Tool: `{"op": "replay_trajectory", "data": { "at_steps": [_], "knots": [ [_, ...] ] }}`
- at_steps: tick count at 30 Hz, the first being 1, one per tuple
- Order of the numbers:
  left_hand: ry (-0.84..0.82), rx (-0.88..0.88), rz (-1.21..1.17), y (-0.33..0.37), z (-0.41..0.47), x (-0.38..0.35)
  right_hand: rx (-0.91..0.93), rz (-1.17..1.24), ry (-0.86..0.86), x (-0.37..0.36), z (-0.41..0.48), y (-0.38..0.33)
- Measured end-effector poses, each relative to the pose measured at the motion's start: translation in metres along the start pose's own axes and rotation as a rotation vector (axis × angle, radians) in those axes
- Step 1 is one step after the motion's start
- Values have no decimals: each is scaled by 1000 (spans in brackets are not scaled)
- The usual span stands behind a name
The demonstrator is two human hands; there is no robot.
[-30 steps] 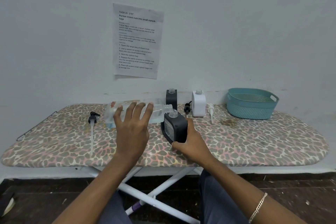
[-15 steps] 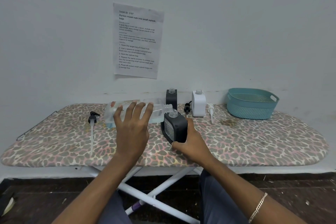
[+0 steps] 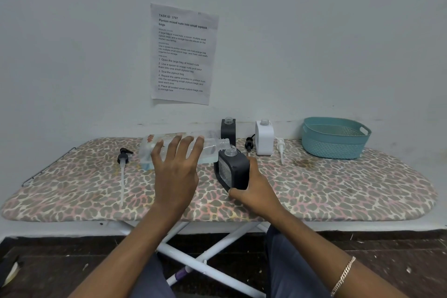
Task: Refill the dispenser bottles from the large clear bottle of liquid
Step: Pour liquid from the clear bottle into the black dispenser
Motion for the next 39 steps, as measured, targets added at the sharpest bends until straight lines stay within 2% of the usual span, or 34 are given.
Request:
{"op": "replay_trajectory", "data": {
  "at_steps": [39],
  "knots": [
    [-3,-1,-2,0,0,1,6,3,2,1,-1,-5]
  ]
}}
Point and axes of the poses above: each hand's wrist, its own z-axis towards the middle knuckle, its own x-axis out of the back of the hand, y = z × x, the point moved 8 cm from there along z, towards the middle knuckle, and after that the axes turned 2 degrees about z, right-handed, at the moved point
